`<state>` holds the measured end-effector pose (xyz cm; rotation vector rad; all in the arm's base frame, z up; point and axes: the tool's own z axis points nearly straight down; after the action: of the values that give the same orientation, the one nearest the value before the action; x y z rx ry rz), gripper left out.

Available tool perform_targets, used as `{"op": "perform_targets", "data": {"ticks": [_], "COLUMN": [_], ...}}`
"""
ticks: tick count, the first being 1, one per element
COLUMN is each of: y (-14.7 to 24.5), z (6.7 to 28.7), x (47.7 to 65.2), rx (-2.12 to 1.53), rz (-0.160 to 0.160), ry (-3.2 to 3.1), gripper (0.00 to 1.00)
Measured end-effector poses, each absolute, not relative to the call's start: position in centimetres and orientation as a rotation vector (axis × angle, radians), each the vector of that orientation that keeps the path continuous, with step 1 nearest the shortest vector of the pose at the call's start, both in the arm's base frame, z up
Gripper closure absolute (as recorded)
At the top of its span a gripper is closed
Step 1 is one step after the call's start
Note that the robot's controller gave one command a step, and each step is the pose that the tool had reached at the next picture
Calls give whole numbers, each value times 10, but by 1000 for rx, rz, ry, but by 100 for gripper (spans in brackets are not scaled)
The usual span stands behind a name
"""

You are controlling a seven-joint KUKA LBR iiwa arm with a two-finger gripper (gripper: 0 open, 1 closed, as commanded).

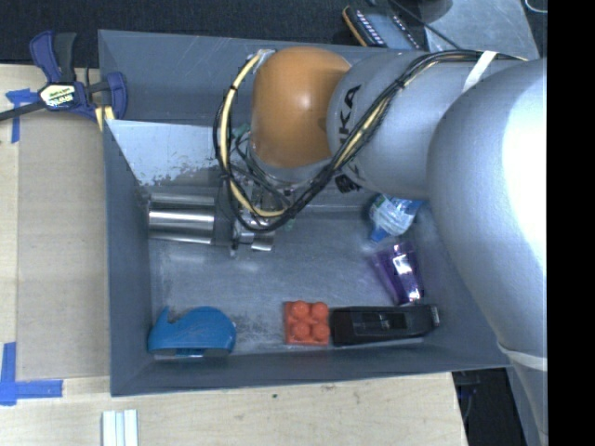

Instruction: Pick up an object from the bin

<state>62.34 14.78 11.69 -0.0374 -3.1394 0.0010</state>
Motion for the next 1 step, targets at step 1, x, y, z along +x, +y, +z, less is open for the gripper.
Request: {"op": "perform_targets", "data": {"ticks": [1], "y": [134], "z": [137], "x": [614], "rx": [-133], "rz": [-5], "ry": [-3149], "gripper": [100]}}
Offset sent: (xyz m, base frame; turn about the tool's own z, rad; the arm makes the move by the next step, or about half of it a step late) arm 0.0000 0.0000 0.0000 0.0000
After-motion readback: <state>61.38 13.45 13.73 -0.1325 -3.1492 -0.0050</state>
